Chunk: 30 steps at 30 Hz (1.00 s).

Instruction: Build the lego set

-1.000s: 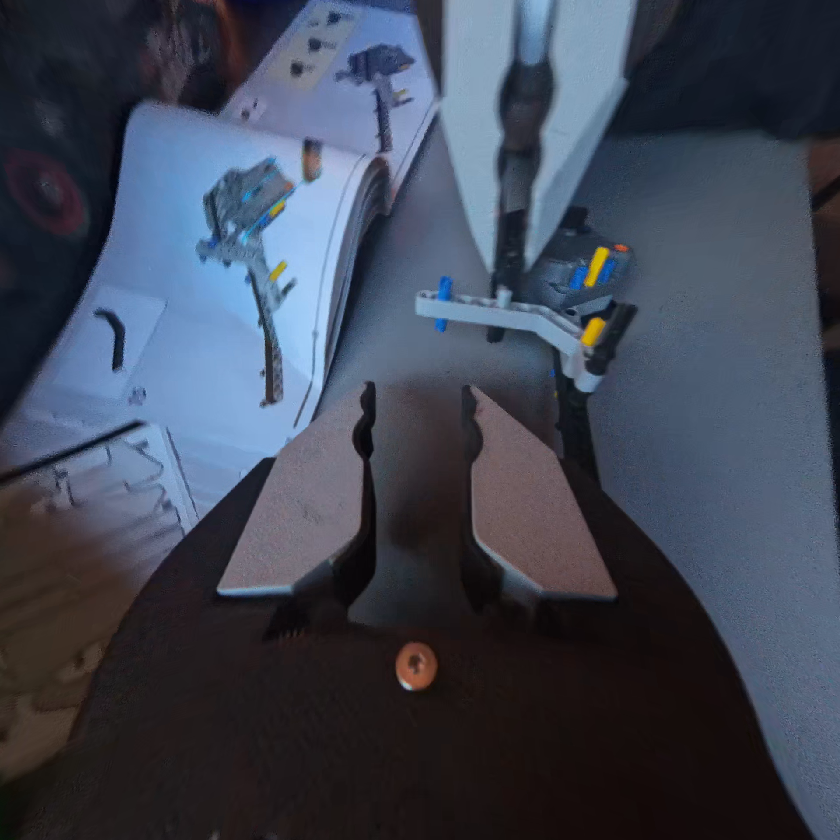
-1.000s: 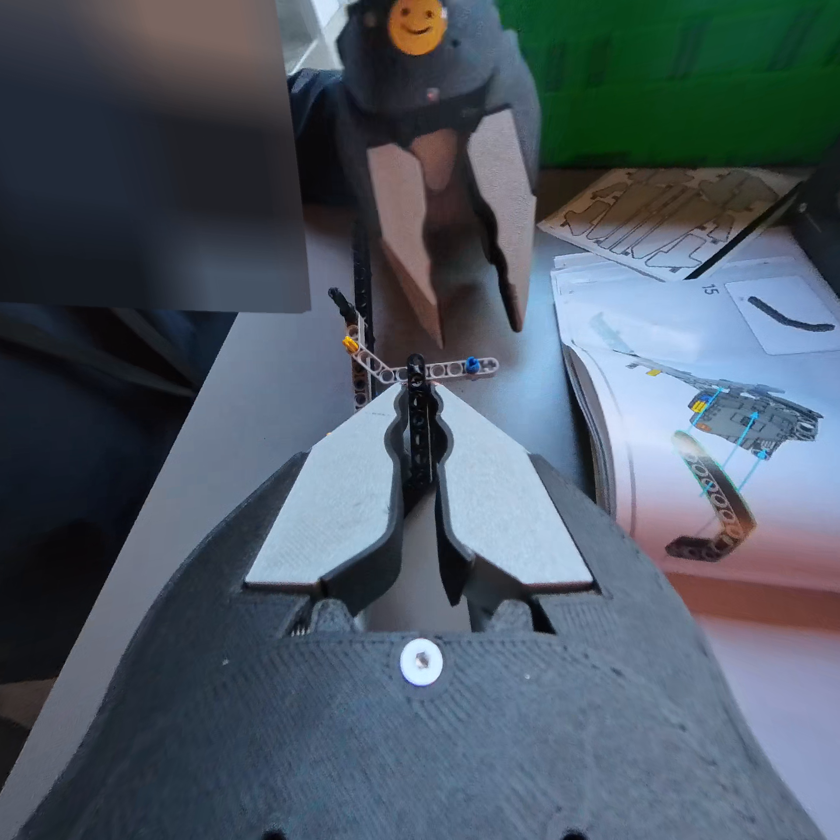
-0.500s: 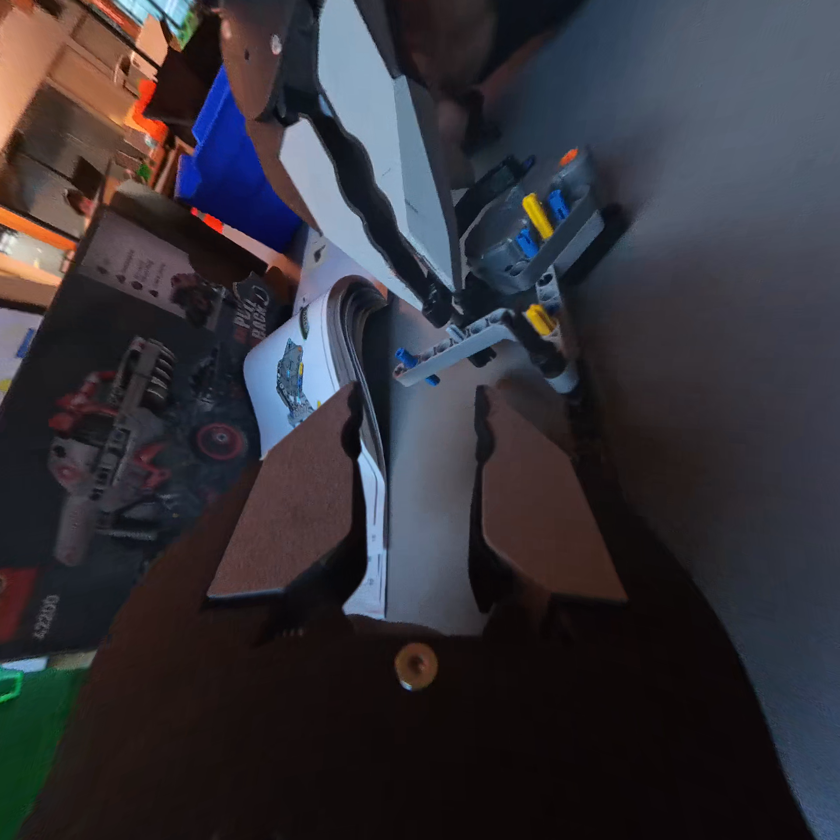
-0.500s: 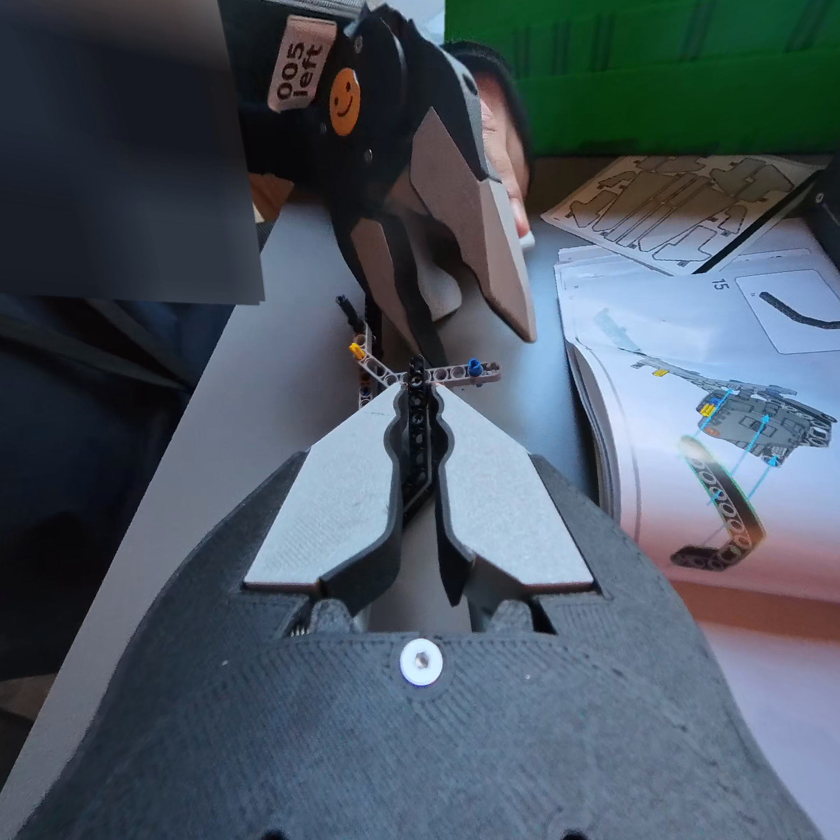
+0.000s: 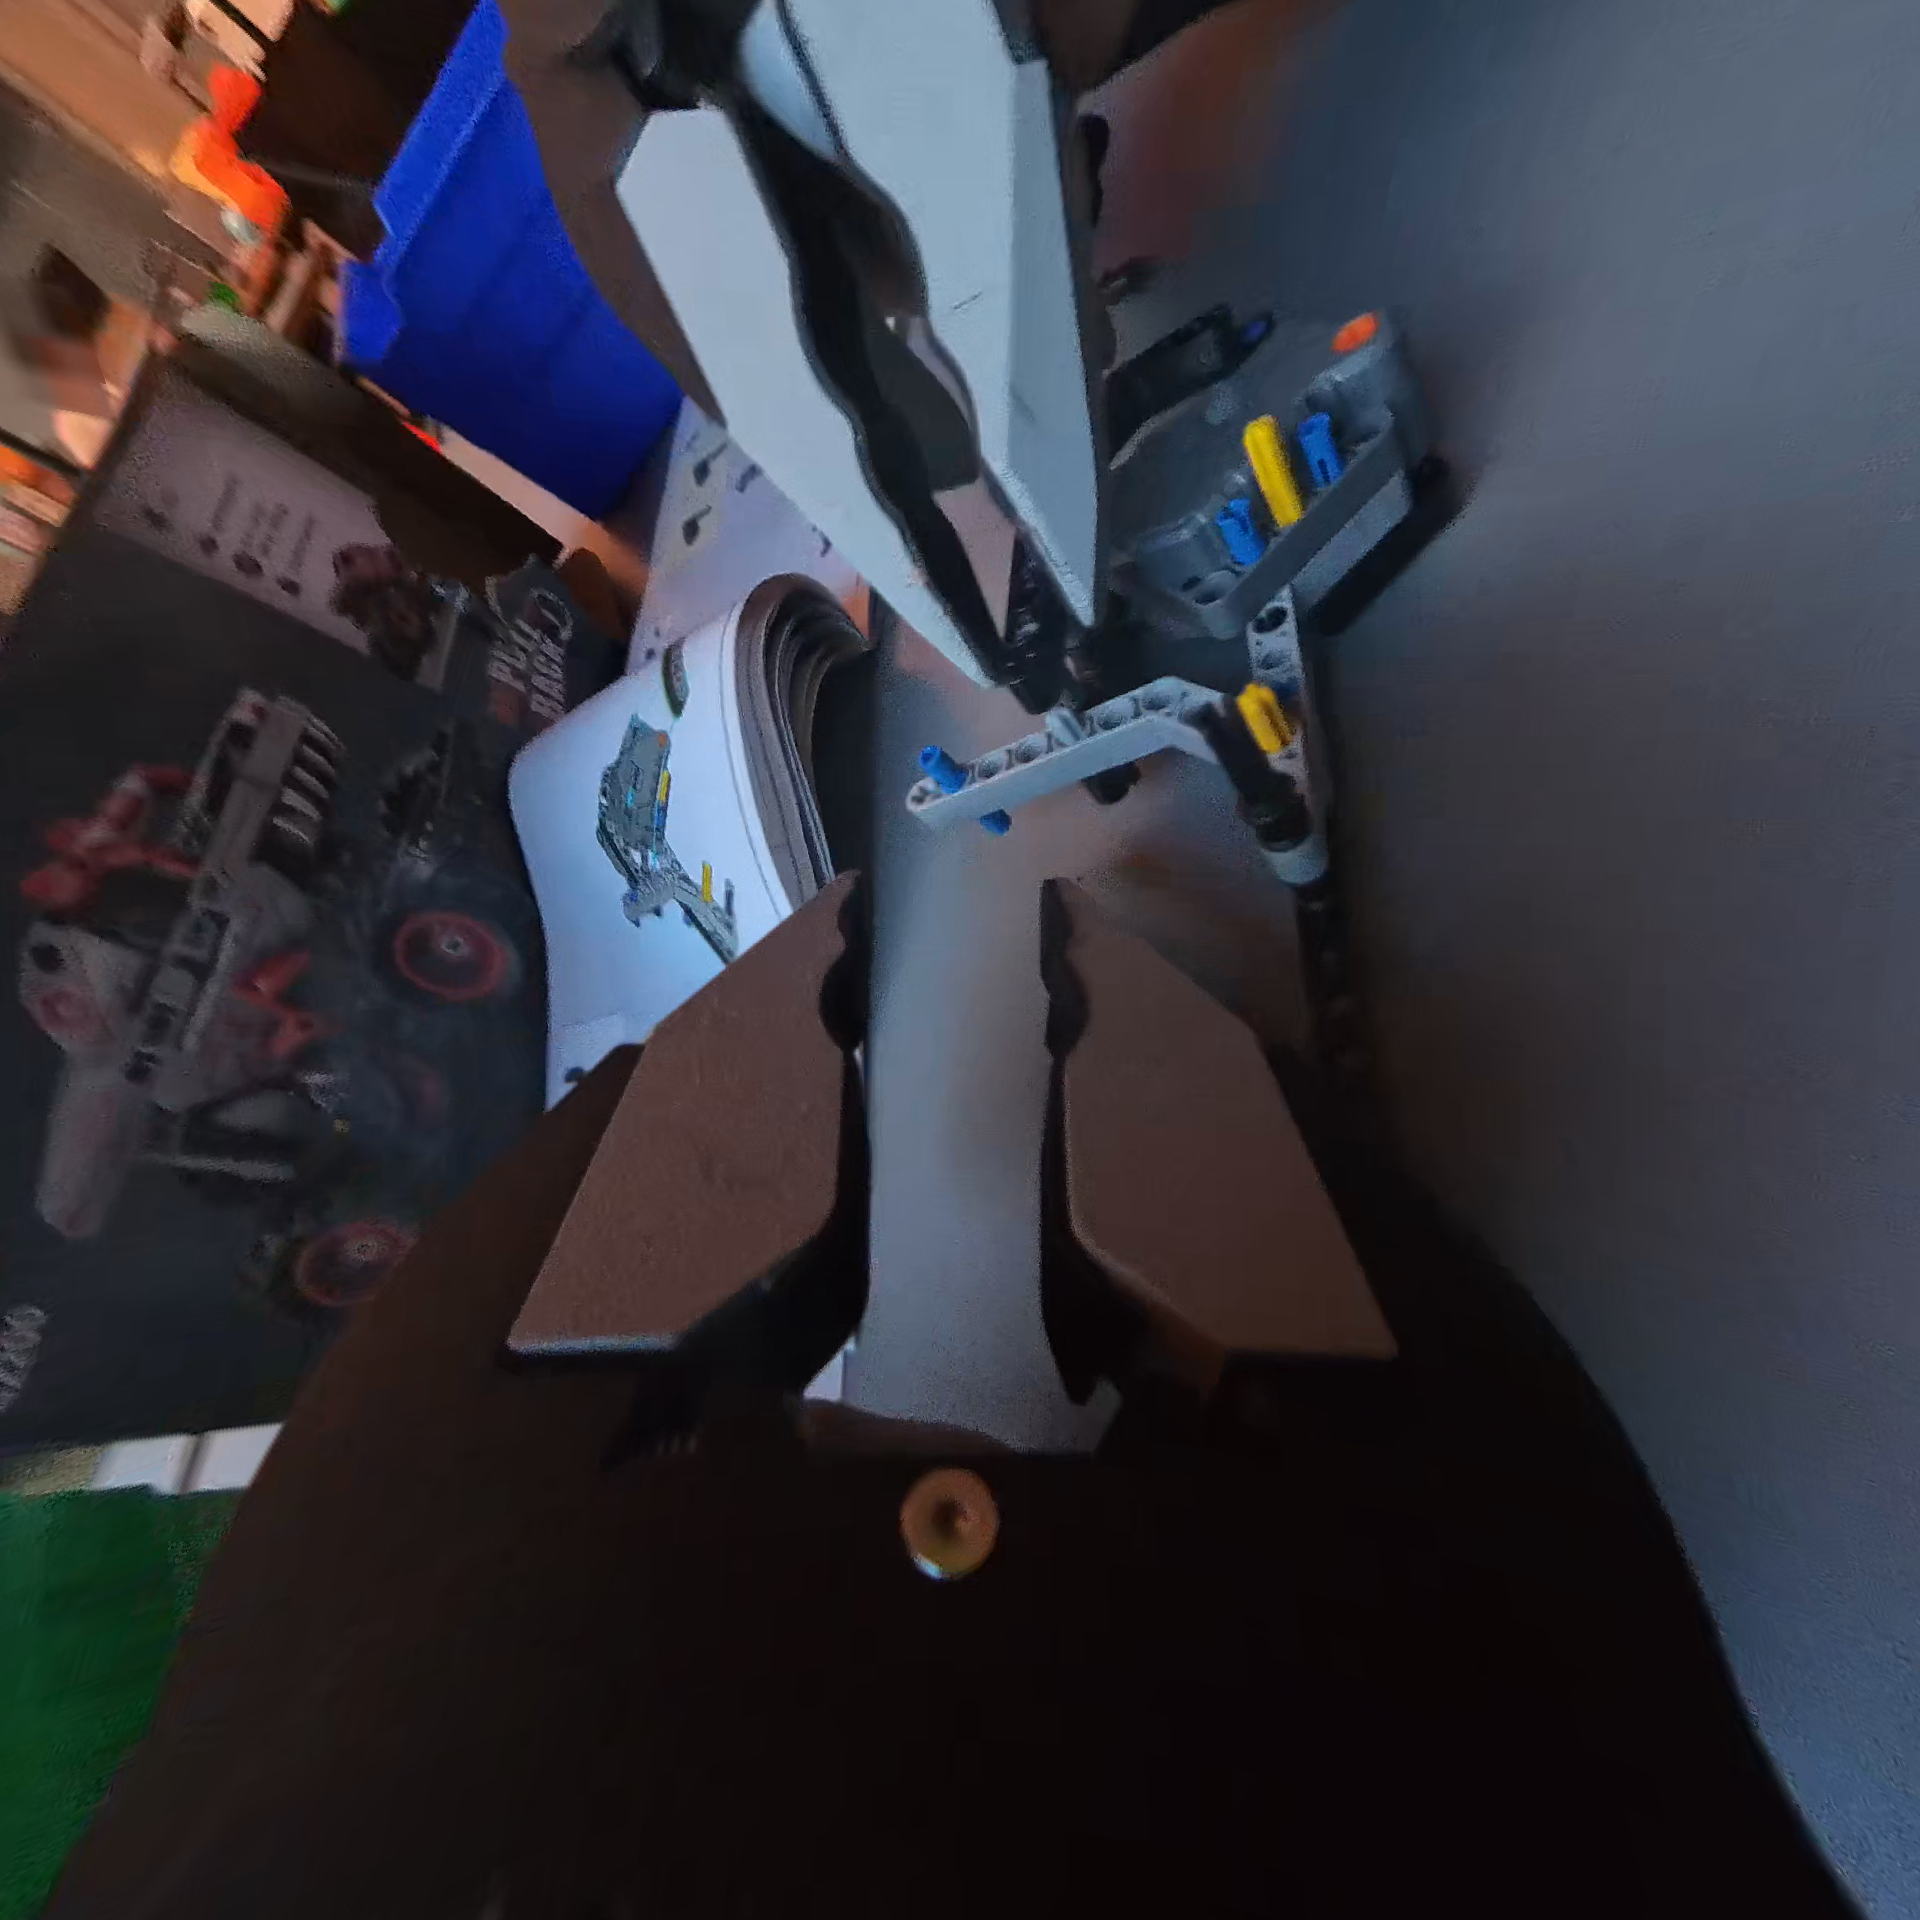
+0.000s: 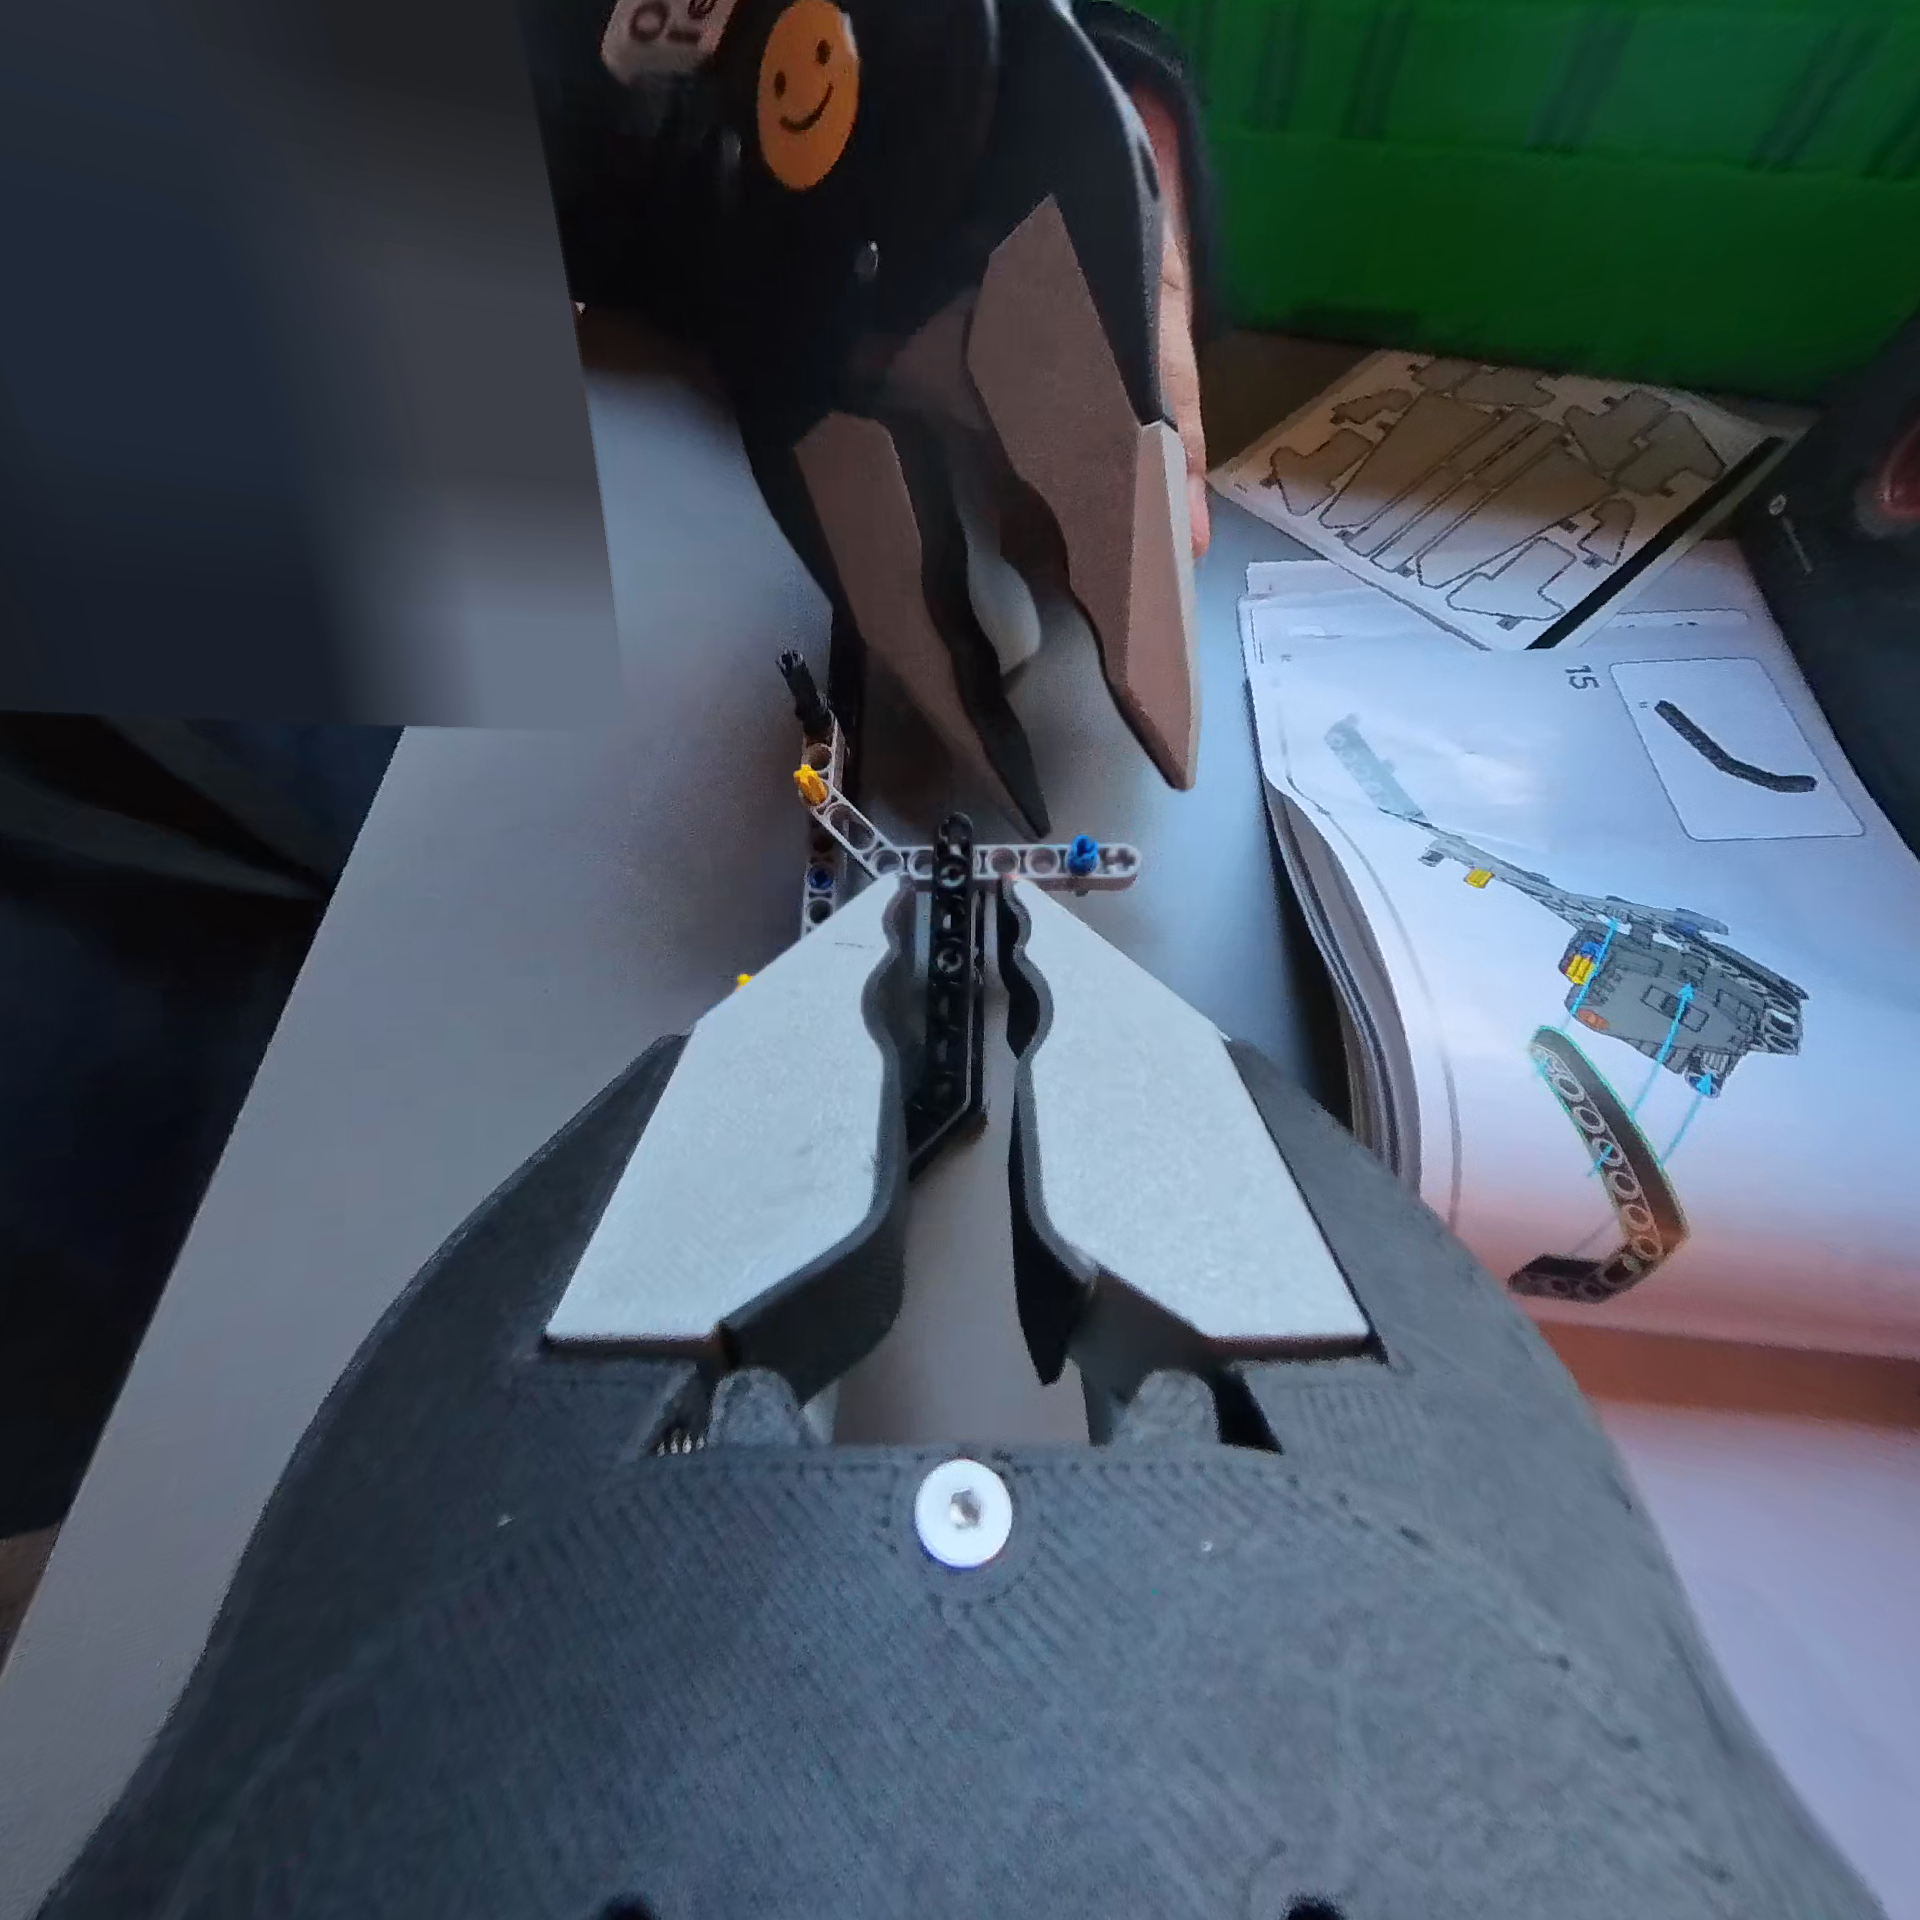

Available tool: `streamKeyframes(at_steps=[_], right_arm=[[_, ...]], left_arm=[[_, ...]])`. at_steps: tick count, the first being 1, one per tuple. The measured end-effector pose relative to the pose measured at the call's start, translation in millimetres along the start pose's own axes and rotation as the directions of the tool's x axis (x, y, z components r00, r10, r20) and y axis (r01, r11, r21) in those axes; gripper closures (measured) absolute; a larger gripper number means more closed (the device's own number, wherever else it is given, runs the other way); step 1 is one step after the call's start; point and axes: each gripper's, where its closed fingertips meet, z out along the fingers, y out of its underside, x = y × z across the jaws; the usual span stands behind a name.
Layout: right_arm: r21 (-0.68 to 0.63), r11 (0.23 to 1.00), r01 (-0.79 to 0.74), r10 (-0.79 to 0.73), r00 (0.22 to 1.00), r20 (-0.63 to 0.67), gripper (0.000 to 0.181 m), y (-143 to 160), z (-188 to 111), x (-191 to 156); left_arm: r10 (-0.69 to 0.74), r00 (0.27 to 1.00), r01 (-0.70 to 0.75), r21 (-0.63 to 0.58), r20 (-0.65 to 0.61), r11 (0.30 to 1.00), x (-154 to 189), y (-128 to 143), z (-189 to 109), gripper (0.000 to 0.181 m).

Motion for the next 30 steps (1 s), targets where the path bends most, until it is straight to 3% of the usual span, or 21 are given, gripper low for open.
streamKeyframes(at_steps=[6, 9, 12, 30], right_arm=[[0.018, 1.000, -0.003, 0.003, 1.000, -0.007, 0.176, -4.6, -1.9, -0.4], [-0.001, 1.000, 0.011, -0.011, 1.000, -0.011, 0.175, -2.0, 0.9, -1.4], [-0.009, 1.000, 0.008, -0.008, 1.000, 0.003, 0.174, -0.8, 2.7, -3.3], [0.012, 1.000, 0.024, -0.024, 1.000, 0.008, 0.177, -6.0, 2.8, -5.6]], left_arm=[[-0.124, 0.989, 0.128, 0.045, -0.079, 0.991, 2.1, -10.0, -4.6, 0.152], [-0.040, 0.996, 0.040, -0.002, -0.083, 0.999, 10.4, -5.2, 2.6, 0.138], [0.089, 0.996, -0.088, 0.025, -0.013, 0.996, 12.7, -12.8, 9.1, 0.142], [0.196, 0.979, -0.199, 0.051, 0.057, 0.979, 14.7, -17.8, 10.0, 0.149]])
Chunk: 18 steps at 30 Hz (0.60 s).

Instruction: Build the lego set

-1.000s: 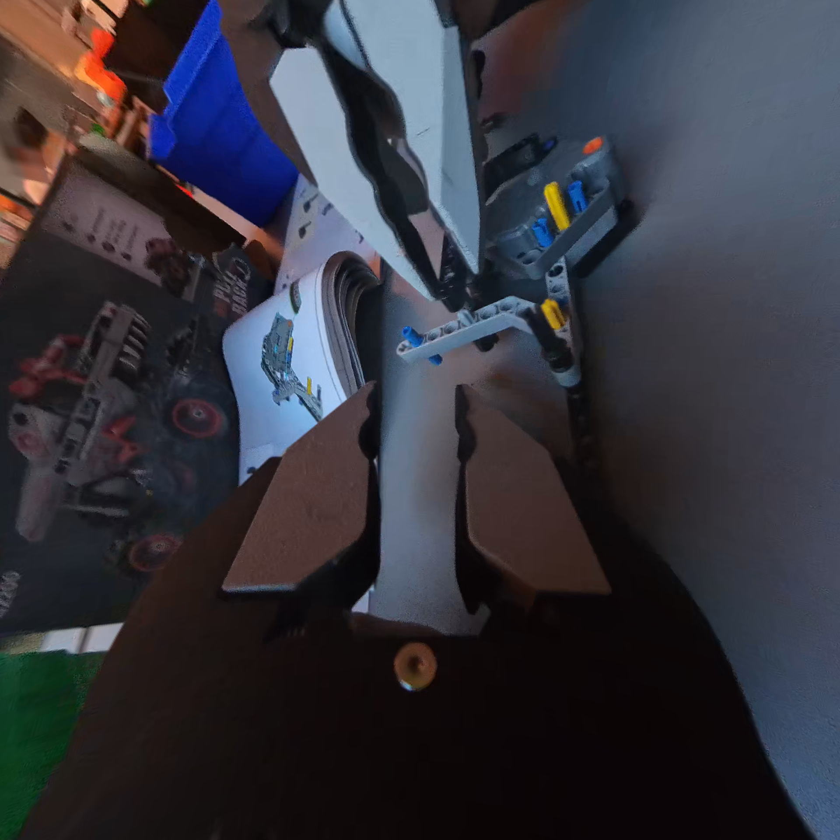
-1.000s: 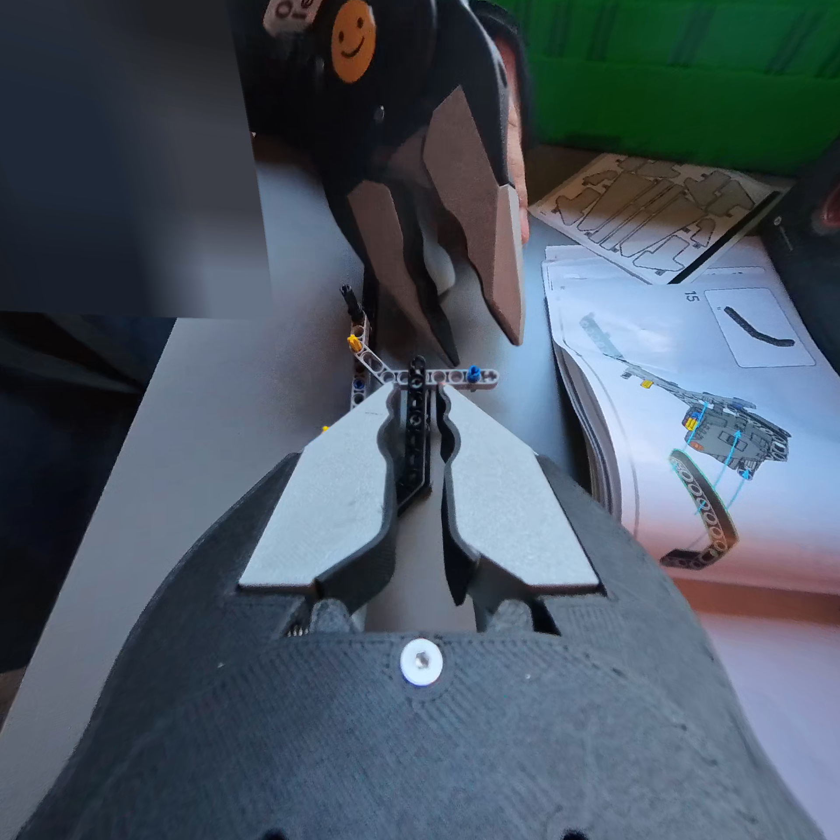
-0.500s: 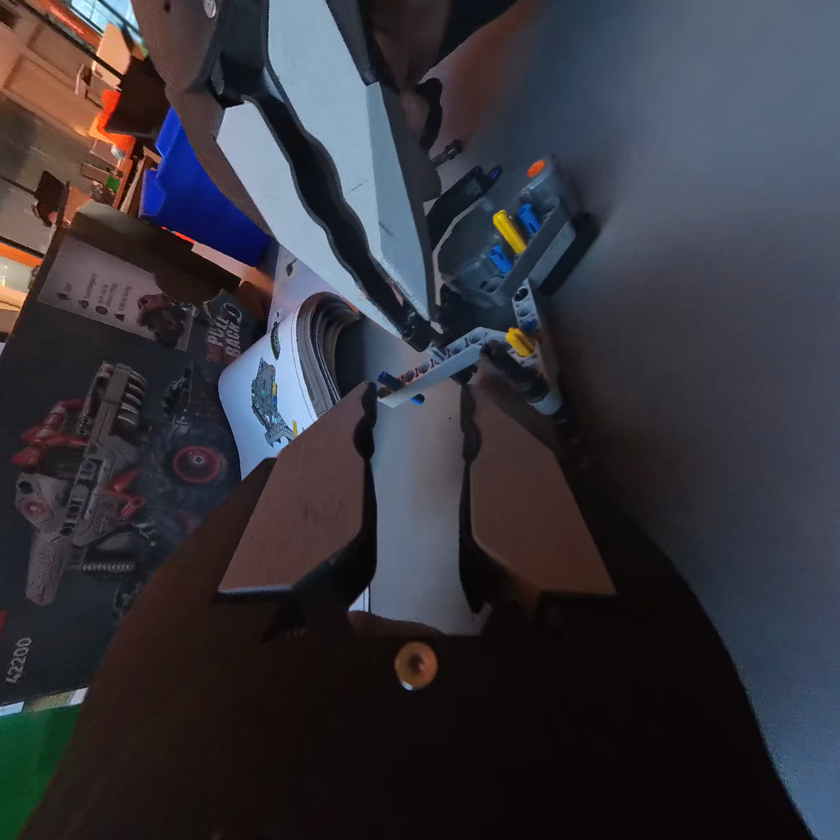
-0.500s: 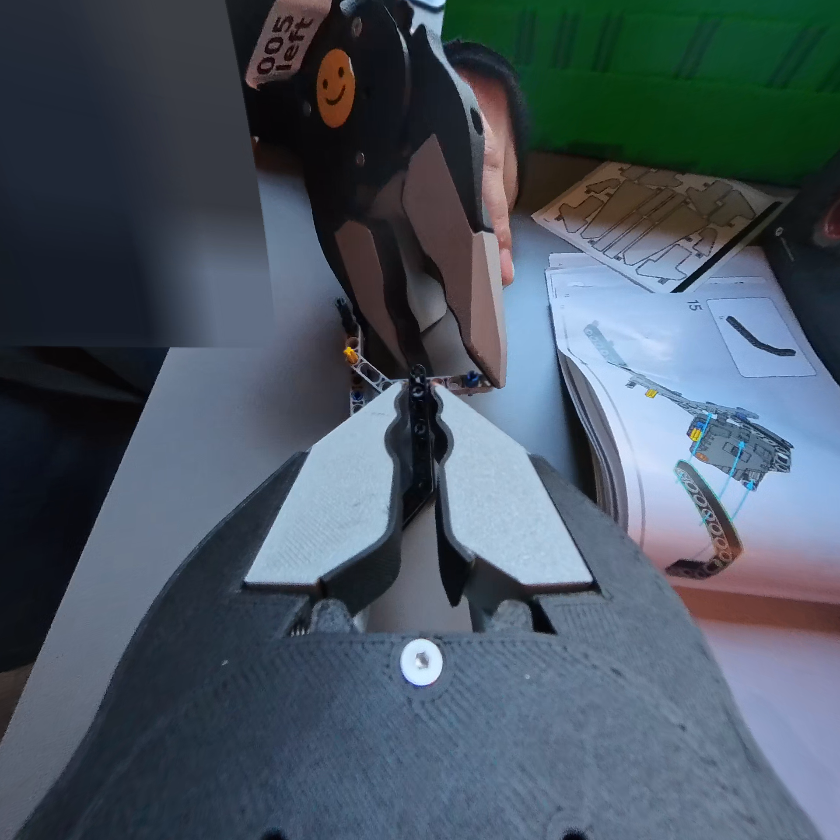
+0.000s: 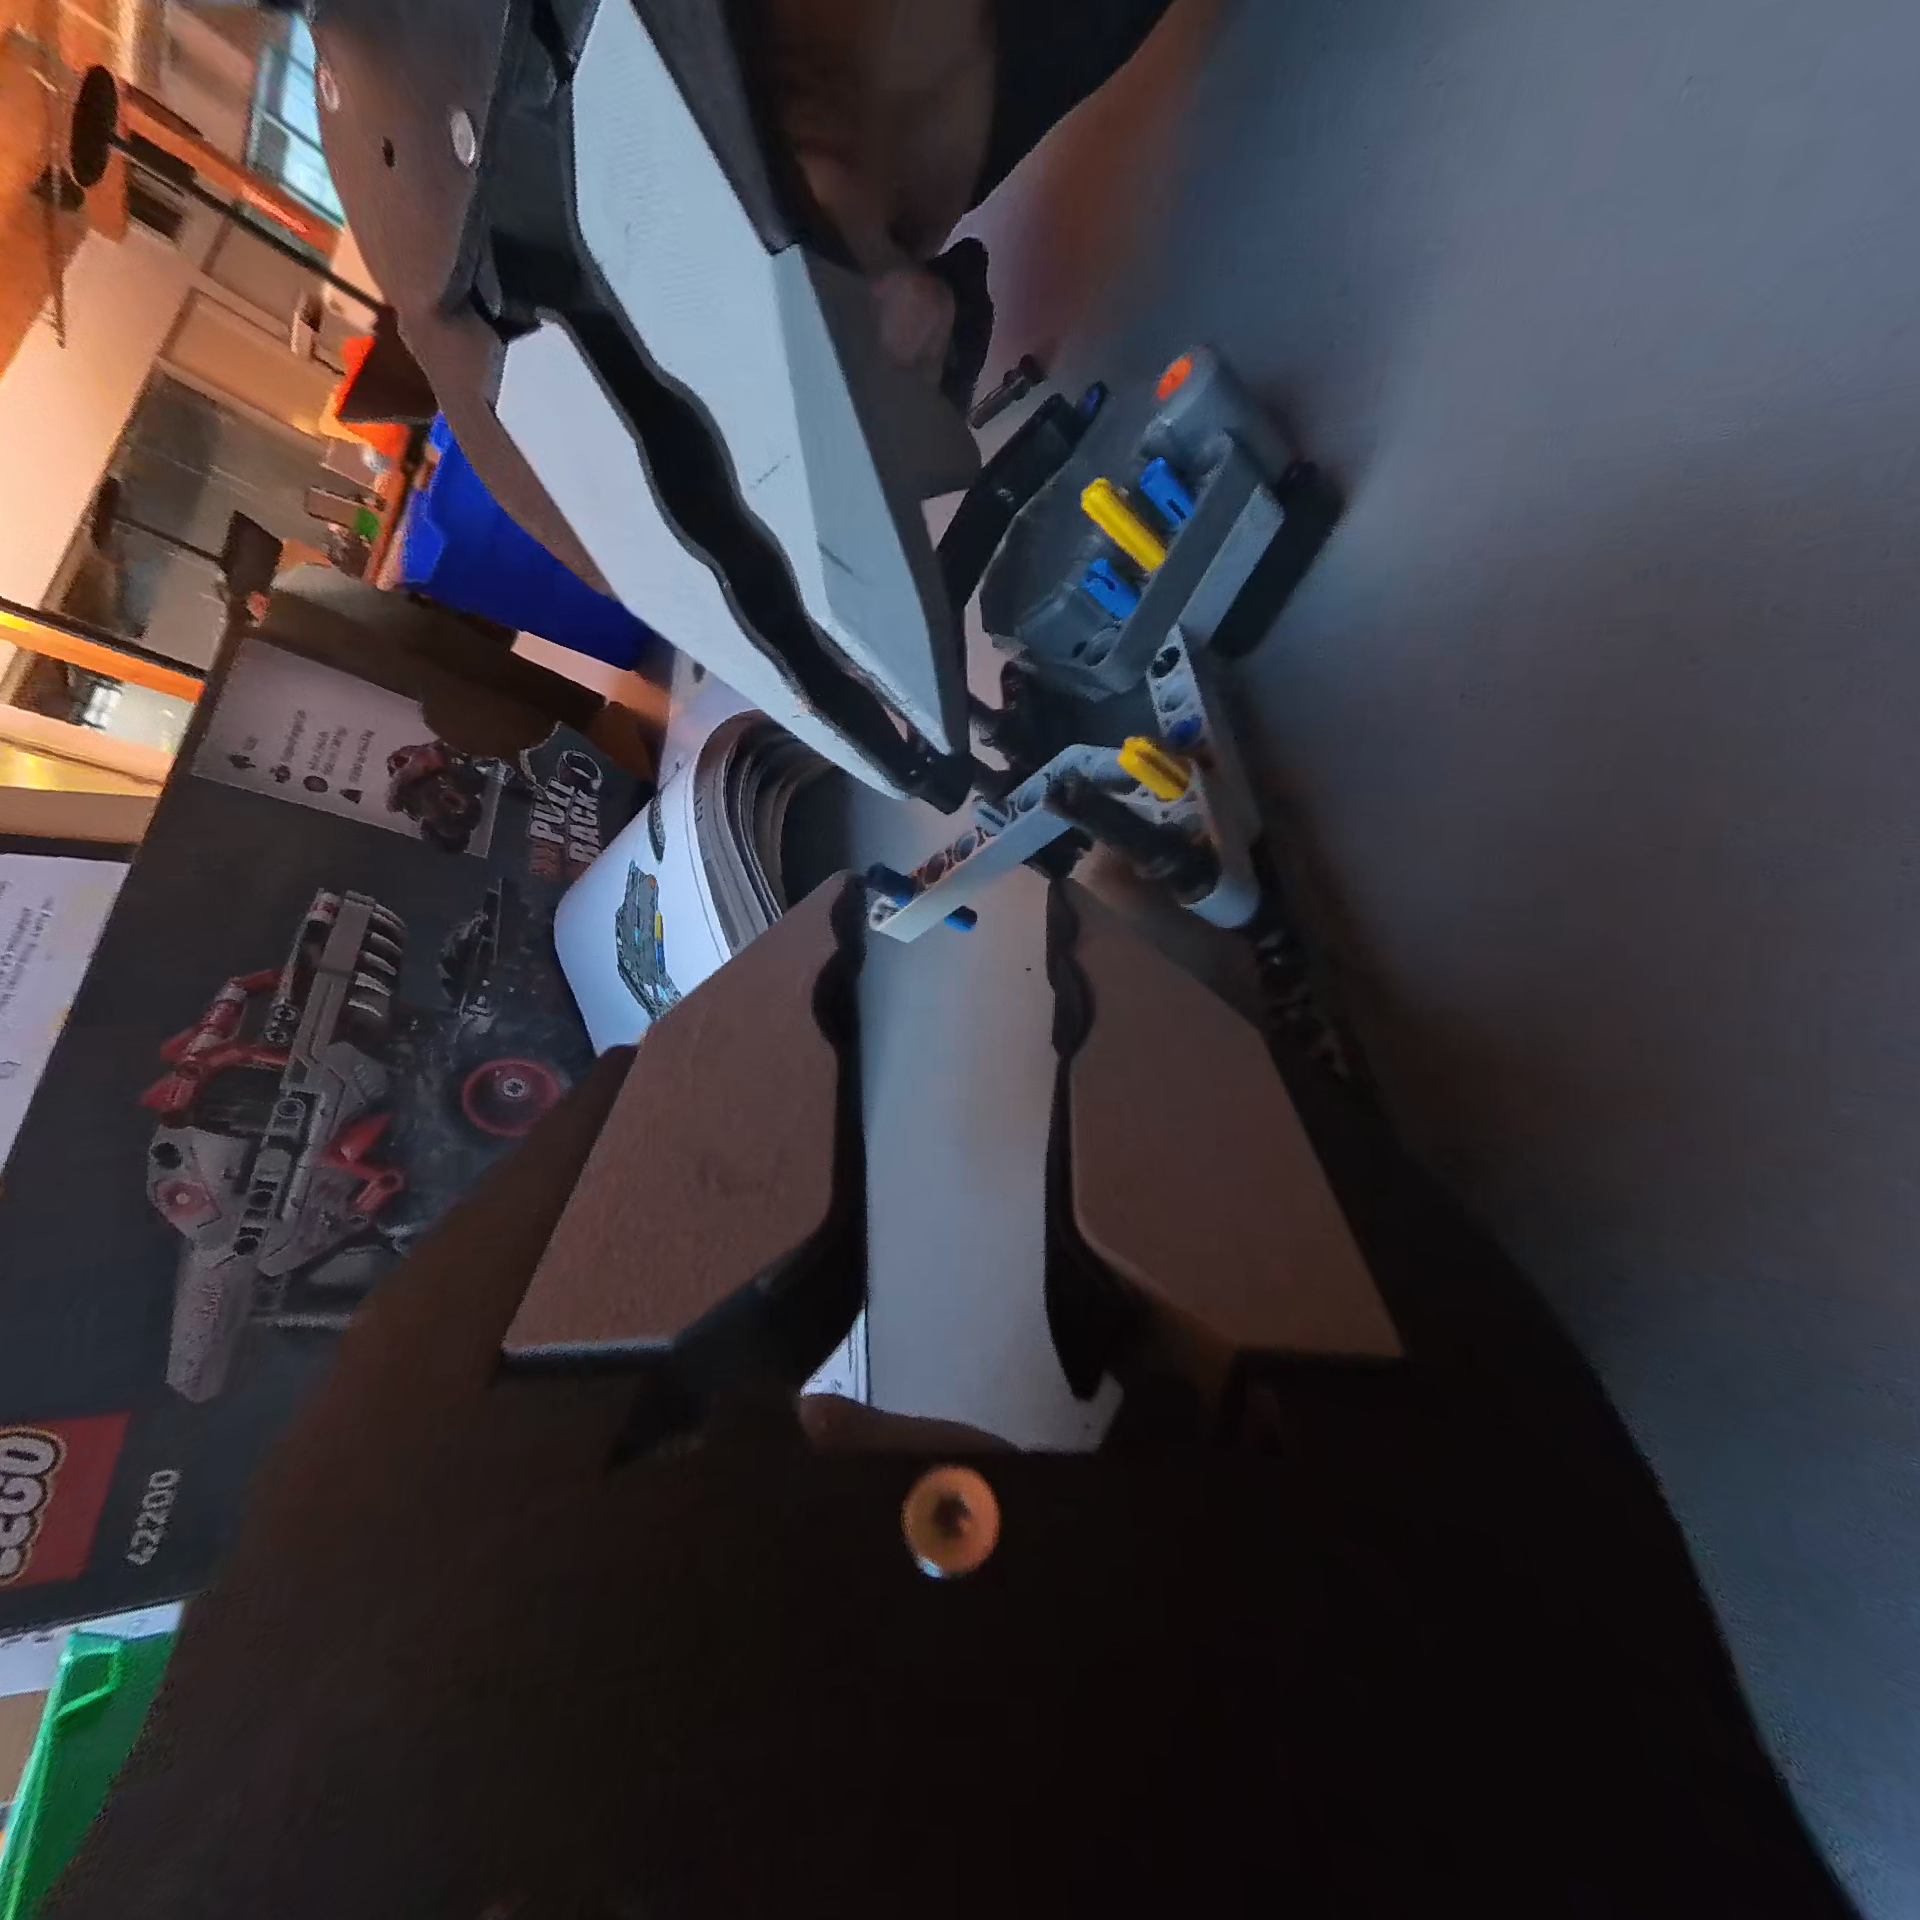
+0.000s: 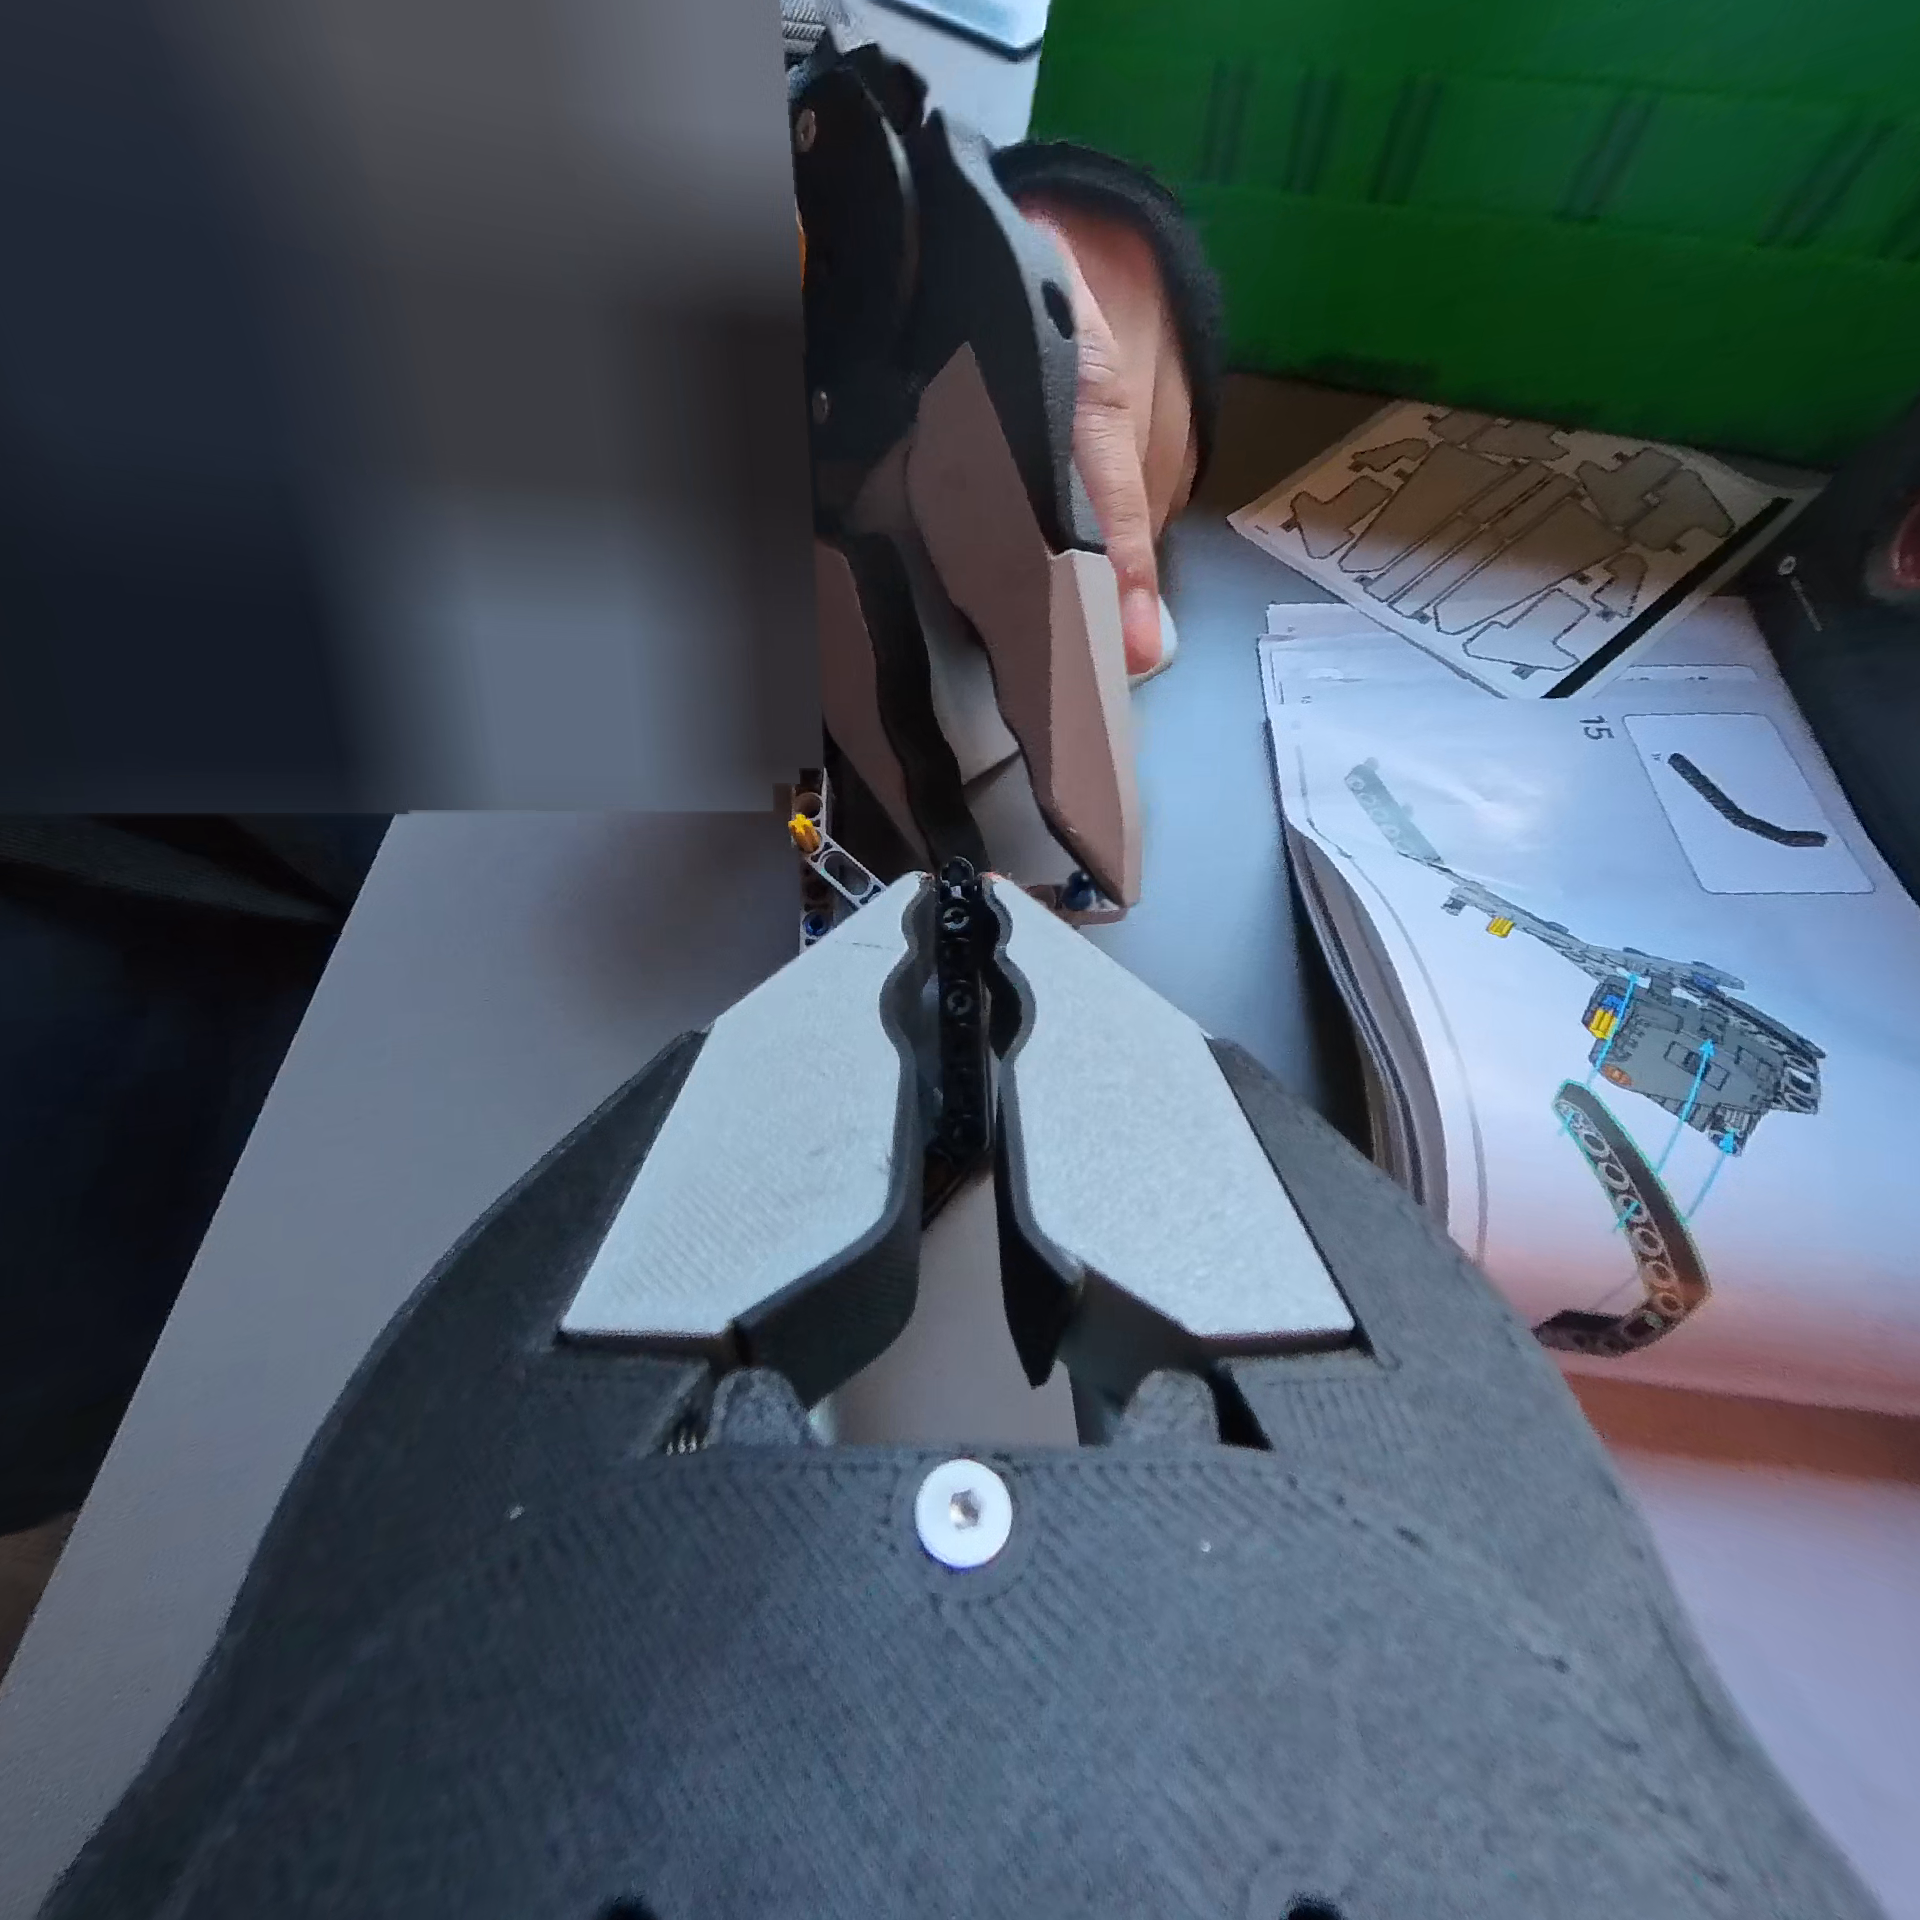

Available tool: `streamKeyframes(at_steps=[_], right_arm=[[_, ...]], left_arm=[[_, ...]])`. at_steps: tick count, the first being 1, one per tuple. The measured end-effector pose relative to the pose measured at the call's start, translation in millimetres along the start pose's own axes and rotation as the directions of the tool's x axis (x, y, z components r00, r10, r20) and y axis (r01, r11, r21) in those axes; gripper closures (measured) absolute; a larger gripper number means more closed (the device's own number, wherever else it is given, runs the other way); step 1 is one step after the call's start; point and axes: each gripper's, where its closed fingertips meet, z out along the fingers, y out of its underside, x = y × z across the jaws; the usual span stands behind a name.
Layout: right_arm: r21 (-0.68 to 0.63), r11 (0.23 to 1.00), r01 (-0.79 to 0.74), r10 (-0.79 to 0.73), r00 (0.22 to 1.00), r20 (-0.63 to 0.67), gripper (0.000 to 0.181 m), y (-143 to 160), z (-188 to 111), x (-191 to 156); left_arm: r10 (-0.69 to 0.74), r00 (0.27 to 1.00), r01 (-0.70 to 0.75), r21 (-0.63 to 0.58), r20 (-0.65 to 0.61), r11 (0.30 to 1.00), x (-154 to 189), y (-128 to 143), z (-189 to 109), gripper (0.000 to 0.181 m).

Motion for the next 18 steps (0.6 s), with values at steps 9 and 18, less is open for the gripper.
streamKeyframes(at_steps=[9, 18], right_arm=[[-0.001, 1.000, -0.001, 0.001, 1.000, 0.002, 0.178, 0.3, -1.5, -1.0], [0.007, 1.000, -0.003, 0.003, 1.000, 0.006, 0.178, -1.5, -3.0, -1.8]], left_arm=[[0.043, 0.999, -0.043, 0.000, 0.010, 0.999, -1.2, 5.3, -2.0, 0.153], [0.081, 0.996, -0.080, -0.029, 0.024, 0.996, -3.5, 3.8, 2.6, 0.145]])
